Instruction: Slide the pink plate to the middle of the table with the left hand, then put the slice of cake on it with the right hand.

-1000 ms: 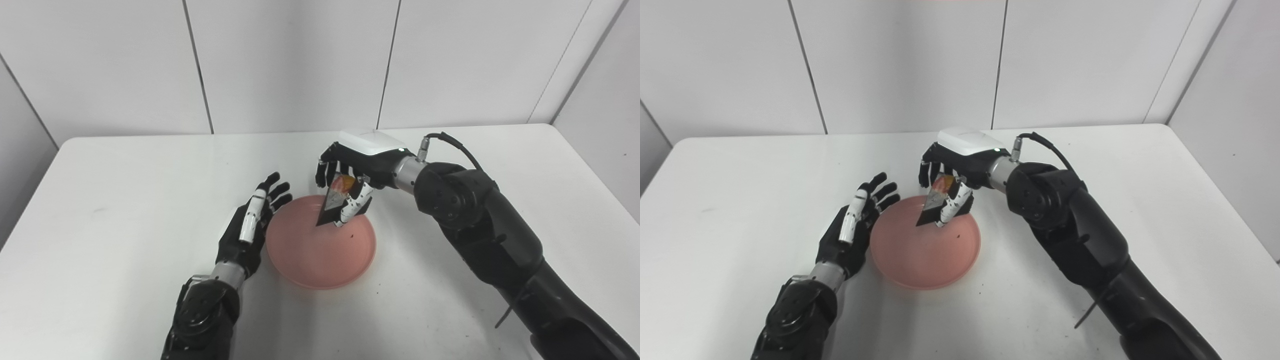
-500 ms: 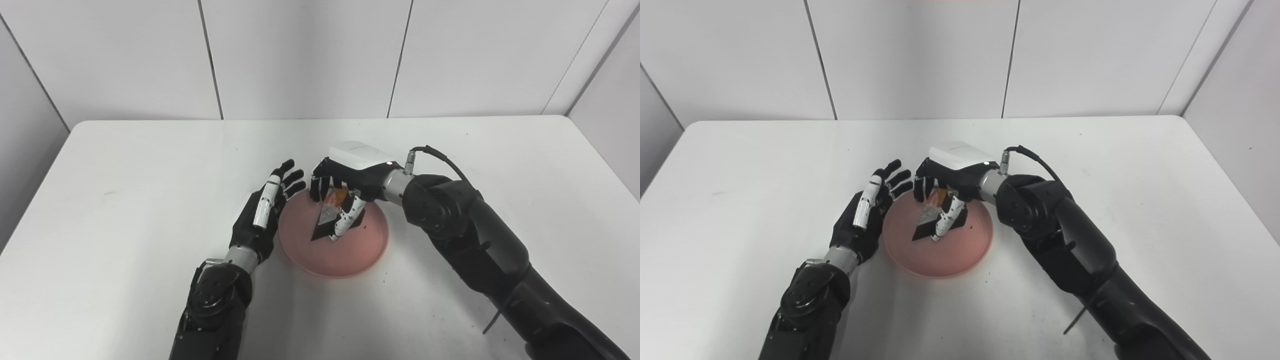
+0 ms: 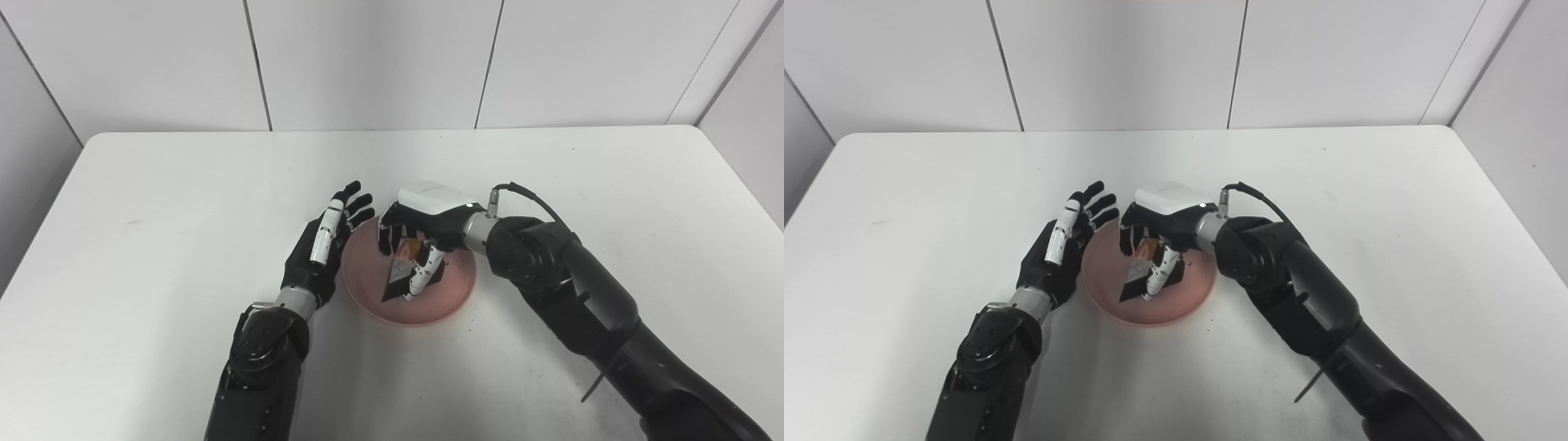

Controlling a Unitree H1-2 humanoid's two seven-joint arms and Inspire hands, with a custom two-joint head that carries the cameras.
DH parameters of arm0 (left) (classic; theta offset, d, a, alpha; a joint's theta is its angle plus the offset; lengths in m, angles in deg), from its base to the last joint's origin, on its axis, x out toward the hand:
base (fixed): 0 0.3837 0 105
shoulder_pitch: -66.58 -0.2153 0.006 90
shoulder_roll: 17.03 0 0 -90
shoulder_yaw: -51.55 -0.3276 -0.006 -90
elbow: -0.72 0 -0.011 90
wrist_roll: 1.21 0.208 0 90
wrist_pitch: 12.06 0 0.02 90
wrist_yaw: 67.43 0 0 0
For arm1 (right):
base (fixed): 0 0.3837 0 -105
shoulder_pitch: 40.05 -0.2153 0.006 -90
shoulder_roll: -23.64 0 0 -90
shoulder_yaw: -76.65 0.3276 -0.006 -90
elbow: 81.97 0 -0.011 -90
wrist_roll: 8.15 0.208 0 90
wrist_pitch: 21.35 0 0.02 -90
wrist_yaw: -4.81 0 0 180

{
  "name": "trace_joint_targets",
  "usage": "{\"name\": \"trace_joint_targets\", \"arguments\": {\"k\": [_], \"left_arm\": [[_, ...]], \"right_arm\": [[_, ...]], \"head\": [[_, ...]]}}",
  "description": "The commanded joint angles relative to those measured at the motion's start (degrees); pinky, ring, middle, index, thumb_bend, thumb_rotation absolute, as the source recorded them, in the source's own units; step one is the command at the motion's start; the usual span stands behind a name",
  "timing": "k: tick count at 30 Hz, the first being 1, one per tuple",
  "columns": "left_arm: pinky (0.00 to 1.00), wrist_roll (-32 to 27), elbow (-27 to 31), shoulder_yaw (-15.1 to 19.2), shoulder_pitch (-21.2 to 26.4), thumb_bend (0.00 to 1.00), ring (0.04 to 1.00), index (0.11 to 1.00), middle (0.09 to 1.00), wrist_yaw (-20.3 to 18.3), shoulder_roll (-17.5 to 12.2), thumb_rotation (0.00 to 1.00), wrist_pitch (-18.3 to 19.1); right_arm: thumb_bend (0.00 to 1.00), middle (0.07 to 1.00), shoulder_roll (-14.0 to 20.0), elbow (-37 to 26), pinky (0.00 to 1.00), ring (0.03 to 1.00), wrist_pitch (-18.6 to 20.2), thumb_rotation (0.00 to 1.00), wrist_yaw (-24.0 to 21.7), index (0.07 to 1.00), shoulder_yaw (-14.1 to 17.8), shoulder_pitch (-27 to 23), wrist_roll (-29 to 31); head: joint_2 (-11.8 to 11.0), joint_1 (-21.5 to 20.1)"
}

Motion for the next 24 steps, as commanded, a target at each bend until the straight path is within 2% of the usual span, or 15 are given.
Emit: {"name": "trace_joint_targets", "arguments": {"k": [1, 8, 11, 13, 15, 16, 18, 19, 22, 24], "left_arm": [[0.87, 0.61, -0.35, -0.20, -0.01, 0.37, 0.894, 0.904, 0.902, 0.50, 0.12, 1.00, 2.63], [0.88, 0.74, -0.47, -0.34, 0.10, 0.36, 0.898, 0.915, 0.908, 0.41, 0.08, 1.00, 2.42], [0.88, 0.74, -0.56, -0.33, 0.12, 0.37, 0.899, 0.919, 0.910, 0.27, -0.02, 1.00, 2.35], [0.88, 0.86, -0.49, -0.34, 0.12, 0.37, 0.898, 0.917, 0.909, 0.36, -0.02, 1.00, 2.47], [0.88, 0.84, -0.50, -0.27, 0.15, 0.38, 0.898, 0.917, 0.908, 0.29, 0.03, 1.00, 2.58], [0.88, 0.84, -0.47, -0.25, 0.16, 0.38, 0.900, 0.918, 0.910, 0.22, 0.06, 1.00, 2.61], [0.88, 0.84, -0.32, -0.25, 0.14, 0.38, 0.901, 0.919, 0.911, 0.19, 0.13, 1.00, 2.71], [0.88, 0.86, -0.27, -0.29, 0.13, 0.38, 0.900, 0.918, 0.910, 0.15, 0.12, 1.00, 2.71], [0.89, 0.82, 0.00, -0.32, 0.07, 0.37, 0.900, 0.917, 0.909, 0.08, 0.10, 1.00, 2.92], [0.89, 0.71, -0.08, -0.25, 0.09, 0.37, 0.898, 0.916, 0.907, 0.02, 0.12, 1.00, 2.82]], "right_arm": [[0.52, 0.502, -0.40, -0.20, 0.20, 0.420, -1.17, 0.00, 0.83, 0.489, -0.31, -1.33, -0.78], [0.52, 0.504, -0.61, -0.06, 0.22, 0.420, -1.44, 0.00, 1.71, 0.489, -0.87, -0.67, -1.87], [0.52, 0.508, -0.58, -0.58, 0.28, 0.422, -1.18, 0.00, 1.54, 0.491, -1.03, -0.61, -2.31], [0.52, 0.509, -0.34, -0.89, 0.27, 0.419, -1.40, 0.00, 1.45, 0.492, -1.24, -0.64, -2.87], [0.52, 0.525, 0.12, -1.94, 0.30, 0.417, -0.50, 0.00, -0.03, 0.494, -1.76, -0.96, -4.14], [0.59, 0.663, 0.33, -3.02, 0.41, 0.543, 0.47, 0.04, -1.40, 0.649, -1.78, -1.13, -4.47], [0.64, 0.747, 0.58, -4.82, 0.47, 0.622, 1.91, 0.07, -3.78, 0.745, -1.60, -1.34, -4.92], [0.67, 0.828, 0.79, -5.84, 0.56, 0.724, 2.48, 0.14, -5.19, 0.815, -1.56, -1.53, -5.19], [0.72, 0.914, 1.26, -8.06, 0.65, 0.826, 4.12, 0.29, -8.98, 0.907, -1.49, -2.16, -6.01], [0.78, 0.949, 1.44, -9.85, 0.65, 0.846, 5.55, 0.38, -11.68, 0.938, -1.28, -2.74, -6.92]], "head": [[0.09, 0.02], [0.25, 0.18], [0.34, 0.09], [0.42, 0.13], [0.44, 0.20], [0.47, 0.28], [0.55, 0.27], [0.55, 0.27], [0.55, 0.27], [0.55, 0.27]]}}
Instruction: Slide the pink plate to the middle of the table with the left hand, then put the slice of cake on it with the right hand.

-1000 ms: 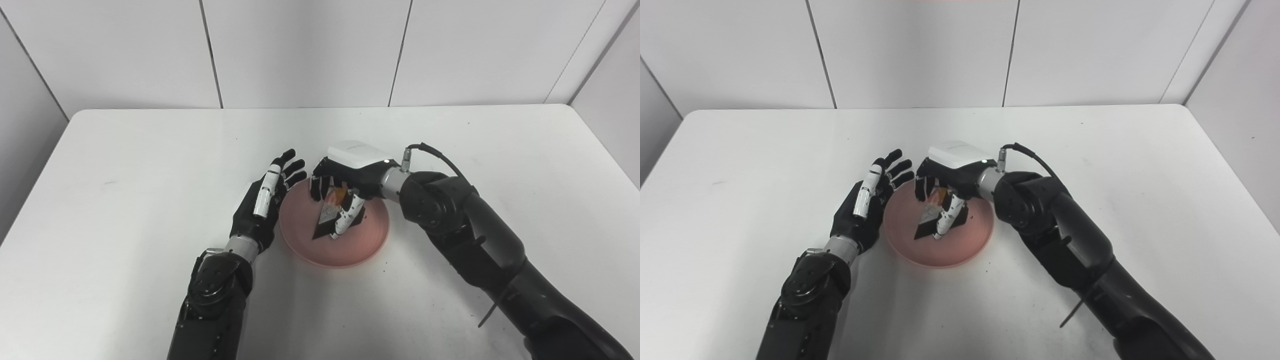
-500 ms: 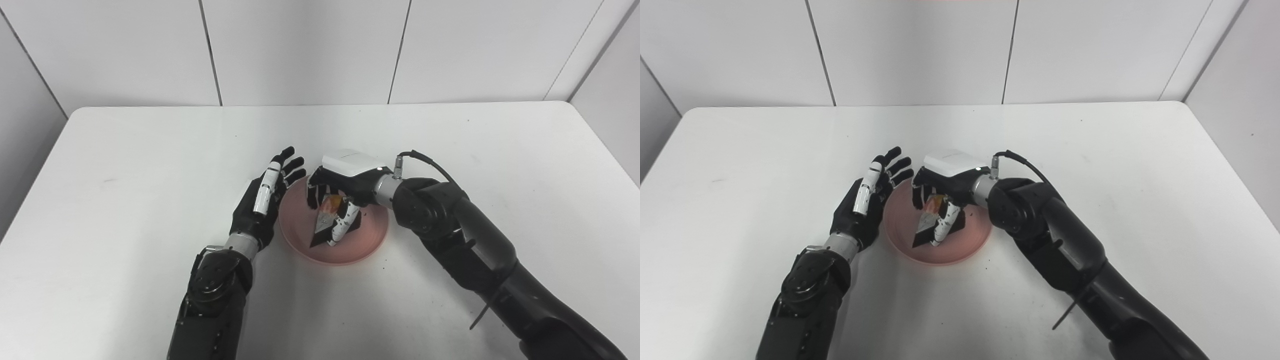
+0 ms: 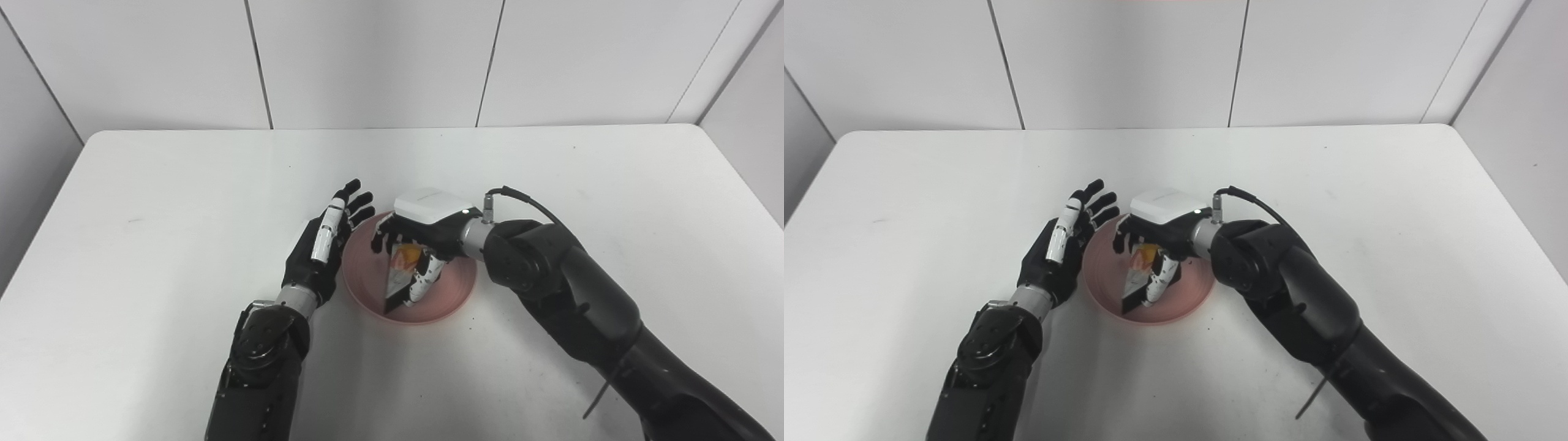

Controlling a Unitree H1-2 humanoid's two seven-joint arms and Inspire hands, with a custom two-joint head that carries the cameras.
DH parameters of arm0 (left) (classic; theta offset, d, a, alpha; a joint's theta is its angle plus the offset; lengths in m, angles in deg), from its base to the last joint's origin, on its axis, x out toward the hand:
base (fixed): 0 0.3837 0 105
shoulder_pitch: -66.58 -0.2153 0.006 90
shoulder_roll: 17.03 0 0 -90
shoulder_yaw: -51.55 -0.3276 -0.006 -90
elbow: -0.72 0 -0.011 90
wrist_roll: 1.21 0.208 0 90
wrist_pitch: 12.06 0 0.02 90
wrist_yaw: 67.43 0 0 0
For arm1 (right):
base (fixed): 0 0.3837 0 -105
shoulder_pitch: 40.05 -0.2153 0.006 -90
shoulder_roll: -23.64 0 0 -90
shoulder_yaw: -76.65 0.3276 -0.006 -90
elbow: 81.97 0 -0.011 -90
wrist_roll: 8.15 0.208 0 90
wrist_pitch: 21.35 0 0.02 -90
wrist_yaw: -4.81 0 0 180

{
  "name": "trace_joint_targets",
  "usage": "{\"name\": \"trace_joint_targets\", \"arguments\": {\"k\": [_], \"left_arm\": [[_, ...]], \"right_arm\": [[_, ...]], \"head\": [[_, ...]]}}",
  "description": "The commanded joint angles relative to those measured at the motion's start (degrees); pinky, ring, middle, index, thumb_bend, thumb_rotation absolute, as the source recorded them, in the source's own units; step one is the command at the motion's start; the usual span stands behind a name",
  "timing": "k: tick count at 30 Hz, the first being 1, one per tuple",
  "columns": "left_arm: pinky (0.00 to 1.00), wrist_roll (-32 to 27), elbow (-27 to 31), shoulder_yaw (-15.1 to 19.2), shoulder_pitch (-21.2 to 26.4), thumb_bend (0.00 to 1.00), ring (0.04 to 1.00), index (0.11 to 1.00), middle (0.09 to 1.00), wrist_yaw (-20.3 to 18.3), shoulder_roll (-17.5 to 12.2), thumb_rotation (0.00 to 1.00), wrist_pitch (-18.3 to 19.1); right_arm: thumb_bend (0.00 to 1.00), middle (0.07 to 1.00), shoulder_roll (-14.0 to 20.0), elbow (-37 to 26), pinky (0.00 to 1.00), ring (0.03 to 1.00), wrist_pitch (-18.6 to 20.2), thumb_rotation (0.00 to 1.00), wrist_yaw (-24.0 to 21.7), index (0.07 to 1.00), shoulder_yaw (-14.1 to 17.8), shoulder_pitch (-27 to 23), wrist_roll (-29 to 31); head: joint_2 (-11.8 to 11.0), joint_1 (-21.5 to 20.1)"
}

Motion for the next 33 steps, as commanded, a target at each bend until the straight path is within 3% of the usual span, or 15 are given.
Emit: {"name": "trace_joint_targets", "arguments": {"k": [1, 13, 19, 20, 22, 25, 28, 29, 31, 33], "left_arm": [[0.89, 0.03, -0.23, -0.14, 0.07, 0.37, 0.898, 0.916, 0.906, 0.09, 0.20, 1.00, 2.60], [0.87, 0.15, -0.16, 0.39, 0.18, 0.36, 0.889, 0.905, 0.895, 0.93, 0.77, 1.00, 3.27], [0.88, 0.00, -0.37, 0.54, 0.13, 0.36, 0.892, 0.910, 0.899, 0.74, 0.61, 1.00, 2.93], [0.88, 0.04, -0.31, 0.54, 0.07, 0.36, 0.891, 0.908, 0.899, 0.73, 0.58, 1.00, 2.82], [0.88, 0.22, -0.04, 0.41, -0.12, 0.37, 0.891, 0.909, 0.899, 0.65, 0.40, 1.00, 2.59], [0.89, 0.23, 0.81, 0.46, -0.68, 0.37, 0.900, 0.913, 0.904, 0.59, 0.19, 1.00, 1.96], [0.89, 0.51, 1.01, 0.59, -1.07, 0.37, 0.903, 0.913, 0.907, 0.62, -0.16, 1.00, 0.54], [0.90, 0.85, 1.15, 0.56, -1.26, 0.39, 0.907, 0.918, 0.914, 0.70, -0.34, 1.00, -0.17], [0.90, 1.08, 1.78, 0.93, -1.86, 0.39, 0.906, 0.916, 0.916, 1.10, -0.36, 1.00, -1.44], [0.92, 0.93, 2.27, 1.58, -2.49, 0.40, 0.923, 0.924, 0.929, 1.58, -0.07, 1.00, -2.60]], "right_arm": [[0.78, 0.951, 0.32, -3.27, 0.65, 0.846, 2.47, 0.39, -2.52, 0.939, 0.83, -3.11, -1.20], [0.97, 0.966, 0.42, -8.74, 0.68, 0.879, 6.02, 0.47, -10.05, 0.949, 2.77, -5.62, -3.51], [1.00, 0.968, 0.80, -9.57, 0.67, 0.868, 6.02, 0.48, -10.50, 0.948, 4.80, -5.51, -3.59], [1.00, 0.960, 0.96, -9.72, 0.66, 0.849, 5.46, 0.52, -9.94, 0.949, 5.21, -5.32, -3.65], [1.00, 0.947, 1.11, -9.78, 0.66, 0.828, 3.79, 0.57, -6.88, 0.955, 7.37, -4.04, -1.88], [1.00, 0.940, 0.52, -8.02, 0.66, 0.850, -0.60, 0.62, 2.68, 0.967, 13.55, 0.11, 4.63], [1.00, 0.962, -0.48, -6.58, 0.67, 0.876, -3.16, 0.71, 9.14, 0.995, 17.93, 3.30, 10.16], [0.97, 0.981, -0.93, -6.21, 0.75, 0.921, -3.85, 0.82, 11.36, 0.998, 19.39, 4.64, 11.99], [0.94, 0.996, -2.31, -5.21, 0.83, 0.957, -5.30, 0.91, 16.19, 1.000, 22.81, 7.95, 16.27], [0.95, 1.000, -3.95, -4.65, 0.78, 0.970, -5.85, 0.98, 20.02, 1.000, 25.53, 10.88, 19.90]], "head": [[0.03, 0.01], [0.26, -0.09], [-0.15, -0.28], [-0.17, -0.26], [-0.27, -0.19], [-0.52, -0.27], [-0.84, -0.53], [-0.86, -0.53], [-1.01, -0.64], [-1.13, -0.79]]}}
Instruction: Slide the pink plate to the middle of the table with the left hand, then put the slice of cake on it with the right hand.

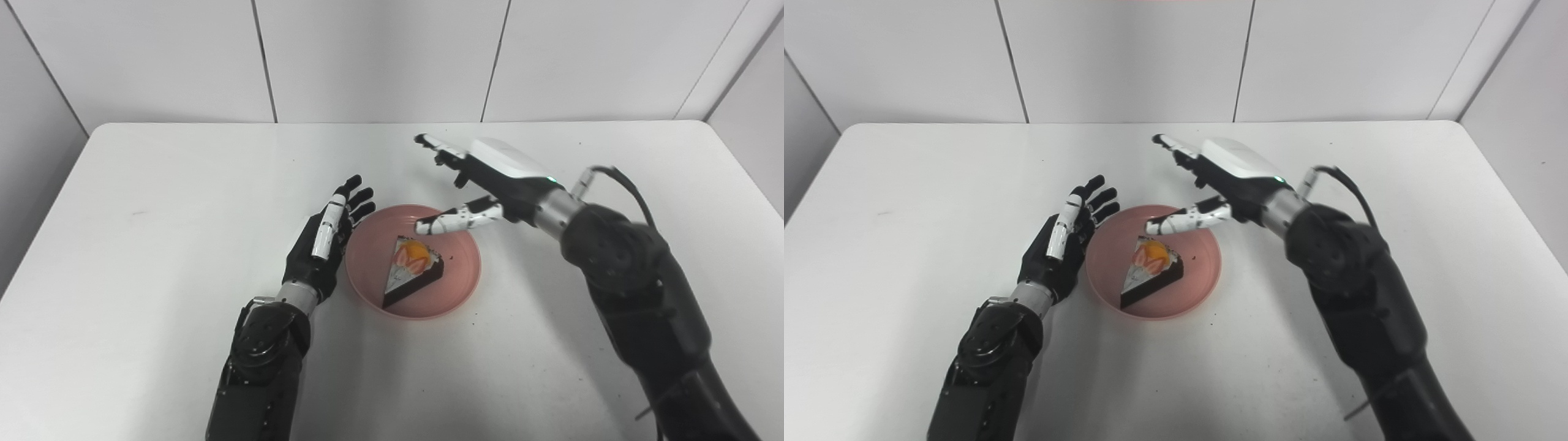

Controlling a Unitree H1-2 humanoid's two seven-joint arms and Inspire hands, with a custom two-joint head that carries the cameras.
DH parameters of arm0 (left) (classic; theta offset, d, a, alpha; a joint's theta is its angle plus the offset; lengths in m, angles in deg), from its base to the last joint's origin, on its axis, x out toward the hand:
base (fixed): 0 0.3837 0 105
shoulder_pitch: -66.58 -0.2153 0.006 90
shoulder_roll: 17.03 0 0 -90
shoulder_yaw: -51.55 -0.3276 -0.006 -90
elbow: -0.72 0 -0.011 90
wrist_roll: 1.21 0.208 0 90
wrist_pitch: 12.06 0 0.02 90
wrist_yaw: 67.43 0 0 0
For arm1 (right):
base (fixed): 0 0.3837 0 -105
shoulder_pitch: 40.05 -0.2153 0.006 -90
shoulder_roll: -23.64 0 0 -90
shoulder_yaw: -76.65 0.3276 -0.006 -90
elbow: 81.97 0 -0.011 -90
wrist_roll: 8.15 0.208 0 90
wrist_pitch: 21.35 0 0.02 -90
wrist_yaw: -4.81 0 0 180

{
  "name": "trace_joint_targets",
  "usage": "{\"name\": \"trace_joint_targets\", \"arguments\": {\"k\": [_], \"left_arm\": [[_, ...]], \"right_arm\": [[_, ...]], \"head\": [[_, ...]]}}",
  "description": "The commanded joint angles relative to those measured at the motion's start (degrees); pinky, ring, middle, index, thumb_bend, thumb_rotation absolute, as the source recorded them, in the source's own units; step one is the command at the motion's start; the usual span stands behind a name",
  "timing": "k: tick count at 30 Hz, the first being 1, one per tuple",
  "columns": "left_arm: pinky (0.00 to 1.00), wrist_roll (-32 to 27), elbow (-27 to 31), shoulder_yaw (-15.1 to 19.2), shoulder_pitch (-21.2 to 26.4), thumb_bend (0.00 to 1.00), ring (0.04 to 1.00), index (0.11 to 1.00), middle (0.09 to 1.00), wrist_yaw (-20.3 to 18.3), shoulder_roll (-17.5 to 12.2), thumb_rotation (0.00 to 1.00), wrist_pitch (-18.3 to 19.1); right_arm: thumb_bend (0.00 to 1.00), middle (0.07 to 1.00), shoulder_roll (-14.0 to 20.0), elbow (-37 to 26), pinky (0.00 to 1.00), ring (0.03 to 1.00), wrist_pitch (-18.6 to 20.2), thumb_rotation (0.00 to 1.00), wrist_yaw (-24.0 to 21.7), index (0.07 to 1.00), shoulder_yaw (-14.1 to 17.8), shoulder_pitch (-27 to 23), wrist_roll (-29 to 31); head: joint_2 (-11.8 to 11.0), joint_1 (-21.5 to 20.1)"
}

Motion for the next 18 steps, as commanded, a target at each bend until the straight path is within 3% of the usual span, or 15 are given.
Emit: {"name": "trace_joint_targets", "arguments": {"k": [1, 4, 7, 10, 14, 16, 18], "left_arm": [[0.92, 0.56, 0.65, 0.87, -1.10, 0.40, 0.927, 0.926, 0.933, 1.20, -0.05, 1.00, -1.78], [0.93, 1.03, 1.34, 0.95, -1.90, 0.41, 0.935, 0.927, 0.942, 1.65, -0.28, 1.00, -3.28], [0.94, 1.29, 1.76, 0.79, -2.60, 0.41, 0.941, 0.931, 0.946, 1.65, -0.61, 1.00, -4.46], [0.94, 2.34, 2.22, 0.04, -3.63, 0.41, 0.945, 0.938, 0.950, 1.58, -0.91, 1.00, -6.46], [0.93, 3.71, 3.36, -0.75, -5.24, 0.41, 0.936, 0.934, 0.944, 1.81, -0.82, 1.00, -7.87], [0.93, 4.80, 4.27, -1.44, -6.35, 0.41, 0.934, 0.941, 0.945, 1.91, -0.90, 1.00, -8.42], [0.93, 5.44, 4.98, -1.75, -7.10, 0.42, 0.934, 0.946, 0.948, 2.07, -0.82, 1.00, -8.55]], "right_arm": [[0.96, 1.000, -1.69, -0.69, 0.78, 0.981, -2.56, 0.99, 5.32, 1.000, 2.19, 0.61, 3.63], [1.00, 1.000, -4.06, -1.35, 0.84, 0.998, -2.67, 1.00, 10.16, 1.000, 4.34, 4.92, 5.90], [1.00, 1.000, -7.47, -0.83, 0.82, 1.000, -4.89, 1.00, 15.36, 1.000, 7.01, 8.84, 10.61], [0.99, 1.000, -10.34, 0.53, 0.90, 1.000, -8.40, 1.00, 19.09, 1.000, 8.84, 11.77, 15.72], [0.92, 1.000, -11.94, 3.15, 0.98, 1.000, -14.56, 1.00, 23.90, 1.000, 9.27, 13.88, 17.37], [0.82, 1.000, -12.38, 4.61, 1.00, 1.000, -18.08, 1.00, 26.22, 1.000, 9.21, 14.81, 17.35], [0.71, 1.000, -12.63, 4.90, 1.00, 1.000, -18.84, 1.00, 27.15, 1.000, 8.97, 15.35, 18.05]], "head": [[-0.08, -0.15], [-0.21, -0.48], [-0.36, -0.63], [-0.42, -0.43], [-0.46, -0.12], [-0.43, 0.04], [-0.47, 0.22]]}}
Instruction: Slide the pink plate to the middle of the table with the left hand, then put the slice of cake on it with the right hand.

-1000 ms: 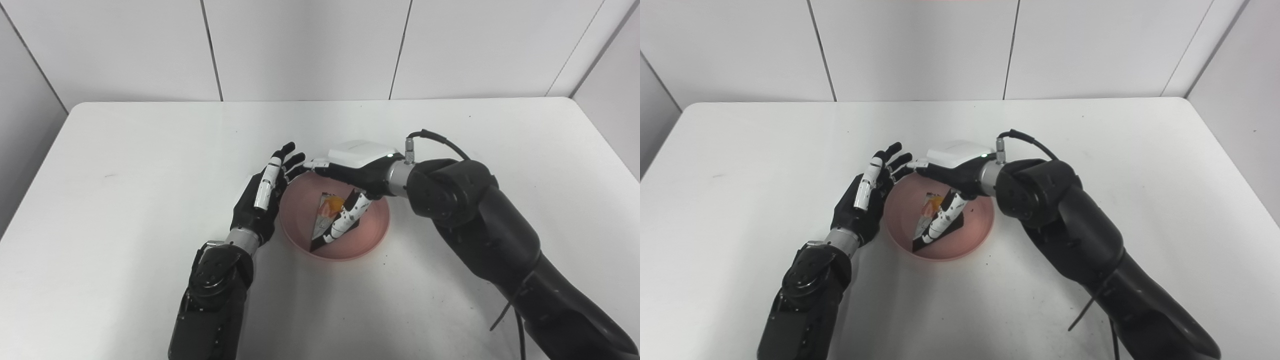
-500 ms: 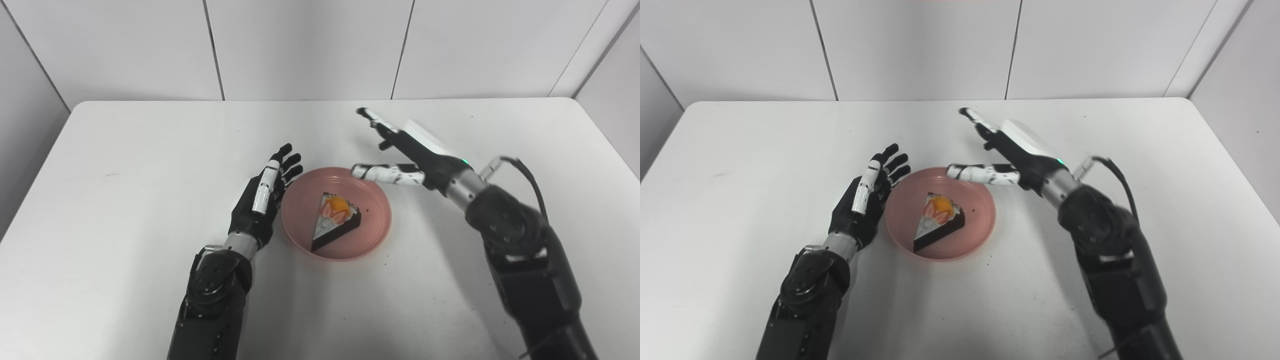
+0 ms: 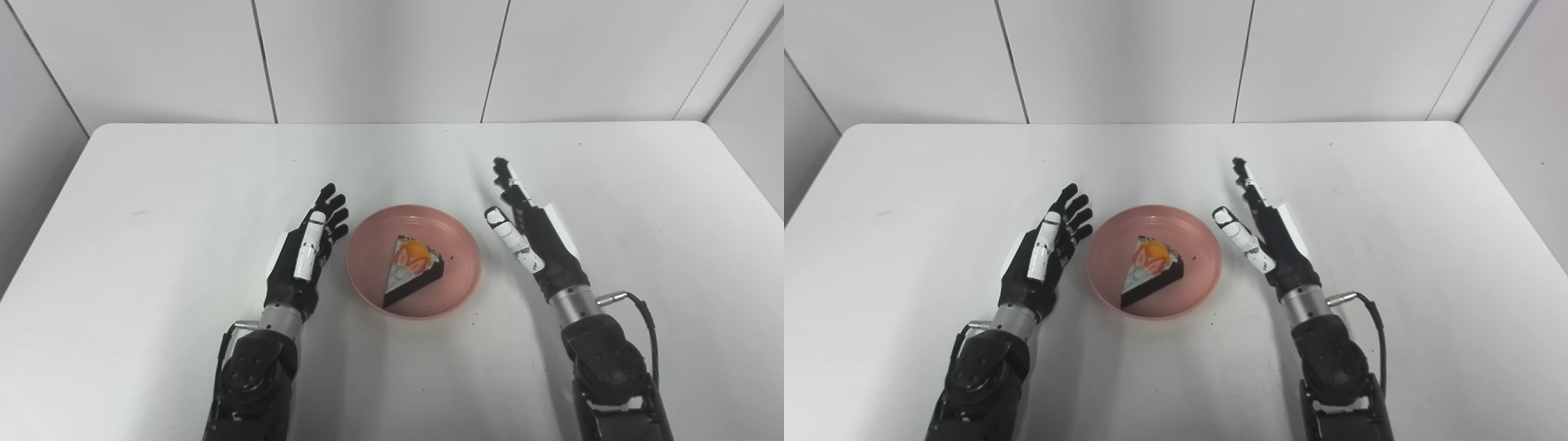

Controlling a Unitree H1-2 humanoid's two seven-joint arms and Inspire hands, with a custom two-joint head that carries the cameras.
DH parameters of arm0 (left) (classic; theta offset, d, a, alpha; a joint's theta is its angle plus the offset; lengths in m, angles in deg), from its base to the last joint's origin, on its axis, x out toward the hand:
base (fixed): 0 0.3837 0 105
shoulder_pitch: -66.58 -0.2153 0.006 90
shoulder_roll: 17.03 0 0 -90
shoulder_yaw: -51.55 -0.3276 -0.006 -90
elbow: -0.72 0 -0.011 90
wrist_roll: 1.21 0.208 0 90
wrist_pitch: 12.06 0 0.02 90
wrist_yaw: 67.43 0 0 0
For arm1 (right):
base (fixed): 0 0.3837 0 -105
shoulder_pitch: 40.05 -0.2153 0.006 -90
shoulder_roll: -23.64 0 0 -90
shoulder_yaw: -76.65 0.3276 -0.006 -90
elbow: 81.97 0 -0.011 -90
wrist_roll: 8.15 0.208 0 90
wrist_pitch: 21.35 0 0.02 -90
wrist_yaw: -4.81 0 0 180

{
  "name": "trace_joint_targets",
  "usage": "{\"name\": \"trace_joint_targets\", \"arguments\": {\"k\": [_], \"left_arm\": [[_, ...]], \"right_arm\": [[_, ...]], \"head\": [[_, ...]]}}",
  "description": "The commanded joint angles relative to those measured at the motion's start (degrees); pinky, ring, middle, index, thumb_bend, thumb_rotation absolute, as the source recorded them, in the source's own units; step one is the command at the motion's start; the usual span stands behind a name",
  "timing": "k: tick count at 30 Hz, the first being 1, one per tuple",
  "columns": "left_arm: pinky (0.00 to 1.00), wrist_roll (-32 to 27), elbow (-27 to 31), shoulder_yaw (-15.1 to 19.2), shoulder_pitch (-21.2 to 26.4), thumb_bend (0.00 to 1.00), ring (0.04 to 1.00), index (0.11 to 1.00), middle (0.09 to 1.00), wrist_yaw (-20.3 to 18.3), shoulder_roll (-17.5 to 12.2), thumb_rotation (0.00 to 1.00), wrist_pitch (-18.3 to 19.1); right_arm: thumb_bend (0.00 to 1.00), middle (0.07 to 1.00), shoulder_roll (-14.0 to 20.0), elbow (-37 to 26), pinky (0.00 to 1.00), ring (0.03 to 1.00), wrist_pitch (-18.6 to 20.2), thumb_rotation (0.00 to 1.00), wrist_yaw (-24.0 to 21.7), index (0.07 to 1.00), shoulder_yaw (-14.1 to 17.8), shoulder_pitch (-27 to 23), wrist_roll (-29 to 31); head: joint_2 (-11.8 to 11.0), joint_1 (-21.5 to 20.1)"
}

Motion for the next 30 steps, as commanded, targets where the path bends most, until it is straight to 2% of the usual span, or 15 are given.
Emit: {"name": "trace_joint_targets", "arguments": {"k": [1, 3, 10, 14, 30], "left_arm": [[0.94, 1.21, 1.49, -0.47, -0.70, 0.42, 0.935, 0.947, 0.948, 0.62, -0.14, 1.00, -0.91], [0.93, 2.26, 2.21, -0.82, -1.55, 0.41, 0.936, 0.950, 0.951, 1.00, 0.01, 1.00, -1.47], [0.94, 3.03, 4.27, -1.39, -3.74, 0.40, 0.945, 0.957, 0.958, 1.39, -0.01, 1.00, -1.90], [0.94, 3.34, 4.08, -1.39, -3.84, 0.40, 0.943, 0.956, 0.958, 1.59, -0.03, 1.00, -2.03], [0.93, 3.64, -0.97, -0.95, -1.00, 0.41, 0.943, 0.948, 0.953, 1.44, -1.53, 1.00, -4.81]], "right_arm": [[0.69, 1.000, -0.44, -1.14, 1.00, 1.000, -3.38, 1.00, 1.45, 1.000, 0.17, -0.48, 2.00], [0.55, 1.000, -1.09, -0.98, 1.00, 1.000, -2.98, 1.00, 1.60, 1.000, 0.31, 0.21, 4.33], [0.25, 1.000, -2.65, 1.63, 0.99, 1.000, -4.57, 1.00, 3.37, 1.000, 0.73, 1.83, 8.97], [0.22, 1.000, -2.38, 3.69, 1.00, 1.000, -5.35, 1.00, 3.53, 1.000, 0.70, 1.62, 9.84], [0.23, 1.000, -2.09, 5.78, 1.00, 0.993, -1.15, 1.00, 4.13, 1.000, 0.12, 0.82, 10.51]], "head": [[0.03, 0.42], [0.00, 0.58], [-0.24, 0.55], [-0.33, 1.35], [-0.85, 1.84]]}}
